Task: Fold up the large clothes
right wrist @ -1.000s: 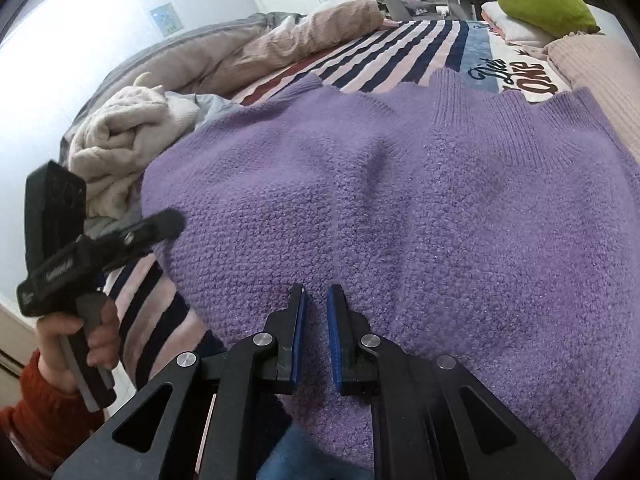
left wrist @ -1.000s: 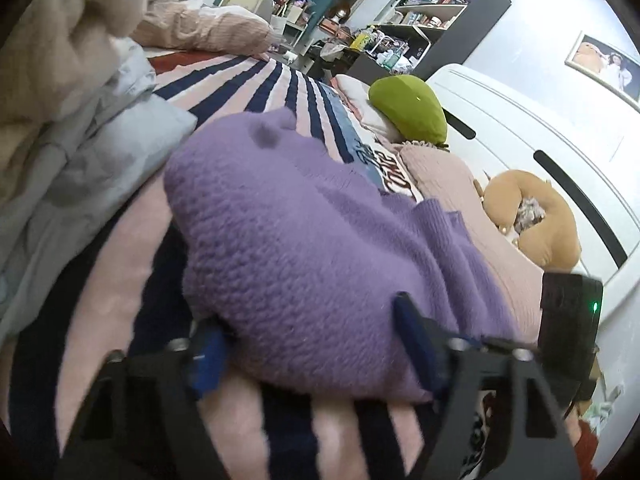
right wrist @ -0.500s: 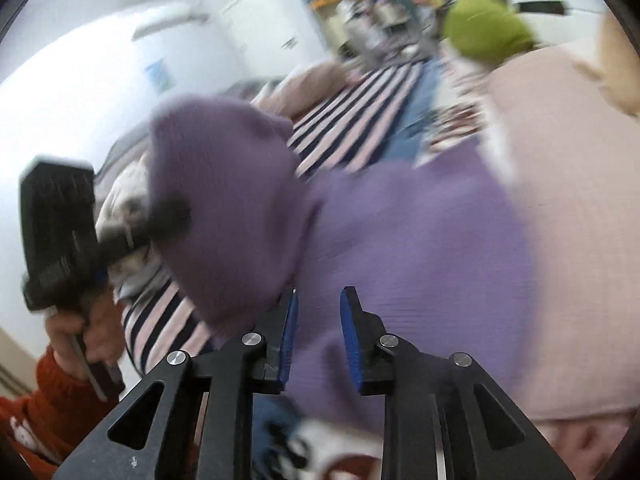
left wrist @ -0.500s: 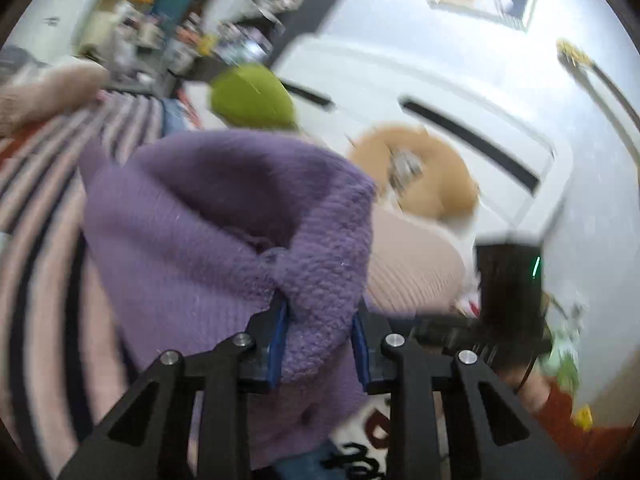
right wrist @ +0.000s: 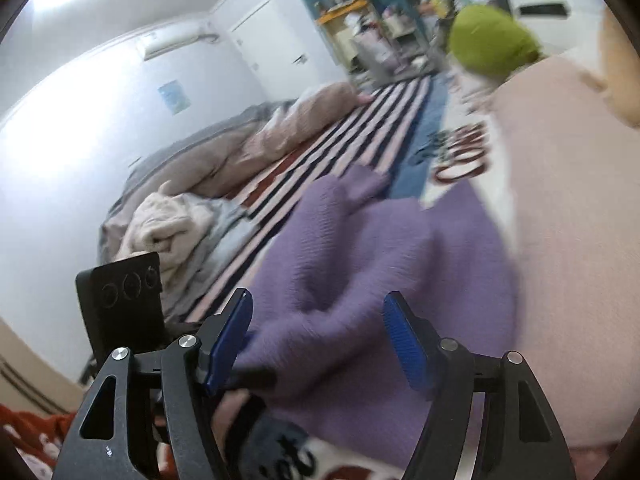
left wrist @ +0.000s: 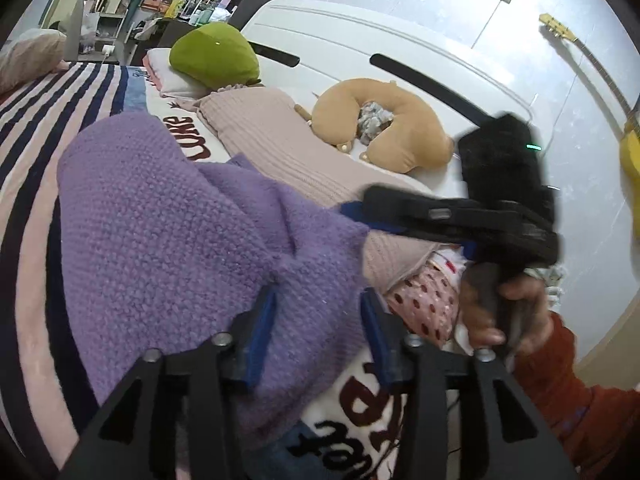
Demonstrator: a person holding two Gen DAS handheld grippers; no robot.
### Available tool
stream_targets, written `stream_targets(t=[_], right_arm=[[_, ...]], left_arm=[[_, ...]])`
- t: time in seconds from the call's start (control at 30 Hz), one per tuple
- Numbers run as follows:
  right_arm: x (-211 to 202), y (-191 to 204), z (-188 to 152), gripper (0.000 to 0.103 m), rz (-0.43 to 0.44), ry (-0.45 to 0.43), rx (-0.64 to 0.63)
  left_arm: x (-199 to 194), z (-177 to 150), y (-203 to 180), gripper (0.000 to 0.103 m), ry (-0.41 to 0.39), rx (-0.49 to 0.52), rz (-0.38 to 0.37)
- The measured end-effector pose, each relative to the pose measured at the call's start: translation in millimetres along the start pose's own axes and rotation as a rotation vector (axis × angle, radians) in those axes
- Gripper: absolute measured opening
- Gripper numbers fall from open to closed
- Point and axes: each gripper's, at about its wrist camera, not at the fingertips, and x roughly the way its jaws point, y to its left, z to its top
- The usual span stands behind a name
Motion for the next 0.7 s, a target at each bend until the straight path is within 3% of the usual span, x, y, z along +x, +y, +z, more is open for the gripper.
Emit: stream_targets(t=[0.1,0.17,0.33,0.43,0.57,0.7], right_arm=[[31,-9,-4,0.064,-0.070,0.083,0.042],[37,-12,-9,0.064,-0.087,0.089,0.045],[22,-11,-4,0.065,-0.061,0.058,0.056],[14,4,7,0.066,-0.028,0.039,0.033],[25,29,16,0.078,-0.045,0.065,-0.041],[45,32,13,0.079,-0.048,0.110,-0.025]], left_arm=[[-25,-2,-4,0.075,-0.025,-0.003,-0.032],[-49,-3,2,0.084,-0.060,-0.012,-0.006],[-73,-9,56,0.083,-0.065,-0.131,0.131],[-64,-16,85,0.083,-0.033,-0.207,0.164],[-45,-26,97,0.084,0.006,-0.229,0.173],[-41,-31,102,0.084,-0.008,-0.258,0.149]])
